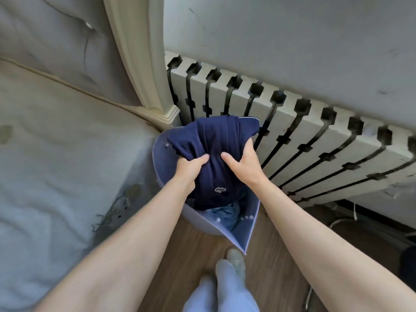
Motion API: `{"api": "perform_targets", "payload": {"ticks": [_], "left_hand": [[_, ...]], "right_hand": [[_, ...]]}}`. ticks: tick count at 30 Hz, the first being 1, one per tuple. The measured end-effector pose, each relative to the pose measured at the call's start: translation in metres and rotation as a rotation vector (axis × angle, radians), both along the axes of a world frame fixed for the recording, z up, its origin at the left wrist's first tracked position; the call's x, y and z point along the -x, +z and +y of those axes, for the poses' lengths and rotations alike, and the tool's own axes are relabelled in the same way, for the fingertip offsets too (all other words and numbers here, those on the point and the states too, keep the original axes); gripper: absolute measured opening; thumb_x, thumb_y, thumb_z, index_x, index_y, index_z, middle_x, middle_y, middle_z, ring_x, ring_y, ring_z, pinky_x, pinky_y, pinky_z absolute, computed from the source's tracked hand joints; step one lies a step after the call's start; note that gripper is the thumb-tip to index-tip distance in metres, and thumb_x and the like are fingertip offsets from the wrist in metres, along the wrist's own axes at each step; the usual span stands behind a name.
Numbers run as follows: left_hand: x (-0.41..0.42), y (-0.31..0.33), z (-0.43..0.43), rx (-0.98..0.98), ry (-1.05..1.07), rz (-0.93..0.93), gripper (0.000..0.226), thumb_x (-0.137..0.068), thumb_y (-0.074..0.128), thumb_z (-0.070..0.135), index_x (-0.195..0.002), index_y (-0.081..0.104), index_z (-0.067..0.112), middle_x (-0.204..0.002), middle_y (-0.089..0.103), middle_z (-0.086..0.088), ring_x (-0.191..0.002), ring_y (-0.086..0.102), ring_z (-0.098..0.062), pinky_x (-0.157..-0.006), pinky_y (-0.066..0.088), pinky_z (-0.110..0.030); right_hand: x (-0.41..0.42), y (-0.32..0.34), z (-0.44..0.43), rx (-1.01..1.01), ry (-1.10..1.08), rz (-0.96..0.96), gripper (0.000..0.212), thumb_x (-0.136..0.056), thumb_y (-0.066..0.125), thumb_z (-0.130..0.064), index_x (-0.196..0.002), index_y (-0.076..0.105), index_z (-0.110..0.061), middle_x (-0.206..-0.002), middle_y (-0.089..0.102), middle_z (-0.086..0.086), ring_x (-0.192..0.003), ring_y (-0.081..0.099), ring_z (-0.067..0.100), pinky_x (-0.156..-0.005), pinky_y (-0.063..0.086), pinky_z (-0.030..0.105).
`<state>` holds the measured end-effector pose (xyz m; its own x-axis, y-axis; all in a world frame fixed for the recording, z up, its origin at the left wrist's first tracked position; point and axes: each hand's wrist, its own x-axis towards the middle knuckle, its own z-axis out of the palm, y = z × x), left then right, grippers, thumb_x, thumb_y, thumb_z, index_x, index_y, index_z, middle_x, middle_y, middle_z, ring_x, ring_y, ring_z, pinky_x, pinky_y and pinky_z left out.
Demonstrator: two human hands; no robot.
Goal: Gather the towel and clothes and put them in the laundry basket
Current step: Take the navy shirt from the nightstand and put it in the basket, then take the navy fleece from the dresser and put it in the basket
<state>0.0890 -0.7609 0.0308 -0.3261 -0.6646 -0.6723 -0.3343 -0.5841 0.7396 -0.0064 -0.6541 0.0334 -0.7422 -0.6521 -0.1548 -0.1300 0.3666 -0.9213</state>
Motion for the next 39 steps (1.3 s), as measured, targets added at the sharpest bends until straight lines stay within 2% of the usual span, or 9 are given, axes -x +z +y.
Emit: {"api": "perform_targets", "payload": {"ticks": [4, 8, 13, 17, 20, 23, 27, 30, 39], "left_hand": [[0.009, -0.072, -0.009, -0.032, 0.006, -0.068, 0.059, -0.077, 0.074, 0.008, -0.131, 0.05, 0.003, -0.126, 0.063, -0.015, -0.109, 0.063, -0.031, -0.095, 0.052, -0.046], [0.013, -0.131, -0.02, -0.07, -0.048, -0.141, 0.052, -0.08, 0.071, 0.003, -0.128, 0.051, -0.001, -0.127, 0.061, -0.016, -0.113, 0.06, -0.031, -0.097, 0.05, -0.042], [0.013, -0.163, -0.03, -0.161, -0.118, -0.195, 0.048, -0.085, 0.067, 0.008, -0.129, 0.052, 0.002, -0.131, 0.059, -0.014, -0.118, 0.057, -0.03, -0.092, 0.048, -0.039], [0.008, -0.161, -0.034, -0.157, -0.111, -0.25, 0.052, -0.089, 0.063, 0.014, -0.137, 0.044, 0.004, -0.146, 0.045, -0.011, -0.133, 0.042, -0.027, -0.109, 0.037, -0.045], [0.007, -0.139, -0.034, -0.084, -0.114, -0.224, 0.041, -0.094, 0.055, 0.016, -0.134, 0.05, 0.01, -0.142, 0.049, -0.009, -0.124, 0.048, -0.023, -0.104, 0.038, -0.042], [0.008, -0.096, -0.029, -0.016, -0.09, -0.15, 0.021, -0.095, 0.049, 0.014, -0.111, 0.063, 0.016, -0.123, 0.062, -0.005, -0.101, 0.056, -0.018, -0.086, 0.042, -0.034], [0.01, -0.023, -0.015, 0.061, -0.097, -0.073, 0.016, -0.094, 0.052, 0.016, -0.084, 0.063, 0.023, -0.1, 0.065, 0.001, -0.092, 0.06, -0.016, -0.081, 0.045, -0.032], [0.007, 0.045, 0.0, 0.128, -0.105, -0.012, 0.015, -0.093, 0.054, 0.018, -0.083, 0.063, 0.024, -0.089, 0.065, 0.006, -0.087, 0.06, -0.014, -0.08, 0.047, -0.031], [-0.041, 0.215, 0.035, 0.258, -0.024, 0.148, 0.012, -0.092, 0.055, 0.016, -0.084, 0.063, 0.022, -0.083, 0.063, 0.006, -0.078, 0.057, -0.01, -0.069, 0.045, -0.024]], "right_hand": [[0.01, -0.079, -0.01, -0.054, 0.017, -0.049, 0.064, -0.084, 0.068, -0.019, -0.136, 0.033, -0.009, -0.137, 0.049, 0.007, -0.123, 0.048, 0.016, -0.103, 0.038, 0.028], [0.016, -0.142, -0.017, -0.129, 0.043, -0.096, 0.058, -0.082, 0.07, -0.019, -0.129, 0.038, -0.007, -0.131, 0.054, 0.007, -0.117, 0.052, 0.017, -0.095, 0.04, 0.026], [0.024, -0.188, -0.025, -0.262, 0.092, -0.156, 0.057, -0.08, 0.072, -0.024, -0.125, 0.042, -0.005, -0.13, 0.053, 0.008, -0.122, 0.051, 0.023, -0.101, 0.042, 0.033], [0.024, -0.191, -0.029, -0.427, 0.13, -0.166, 0.069, -0.085, 0.066, -0.033, -0.141, 0.037, -0.005, -0.142, 0.047, 0.012, -0.129, 0.047, 0.025, -0.107, 0.04, 0.035], [0.019, -0.169, -0.029, -0.407, 0.146, -0.169, 0.054, -0.088, 0.064, -0.028, -0.135, 0.047, -0.009, -0.129, 0.059, 0.011, -0.12, 0.055, 0.024, -0.101, 0.045, 0.034], [0.011, -0.127, -0.026, -0.336, 0.124, -0.15, 0.038, -0.088, 0.063, -0.024, -0.123, 0.059, -0.011, -0.117, 0.066, 0.008, -0.111, 0.061, 0.021, -0.097, 0.049, 0.035], [0.001, -0.052, -0.018, -0.249, 0.115, -0.127, 0.029, -0.089, 0.061, -0.021, -0.117, 0.063, -0.012, -0.113, 0.068, 0.007, -0.106, 0.063, 0.02, -0.095, 0.051, 0.035], [-0.008, 0.02, -0.007, -0.189, 0.132, -0.072, 0.03, -0.091, 0.059, -0.02, -0.119, 0.063, -0.011, -0.116, 0.068, 0.005, -0.104, 0.064, 0.019, -0.095, 0.051, 0.035], [-0.051, 0.191, 0.023, -0.048, 0.123, 0.01, 0.027, -0.091, 0.057, -0.02, -0.117, 0.065, -0.013, -0.11, 0.071, 0.006, -0.094, 0.064, 0.015, -0.089, 0.054, 0.035]]}}
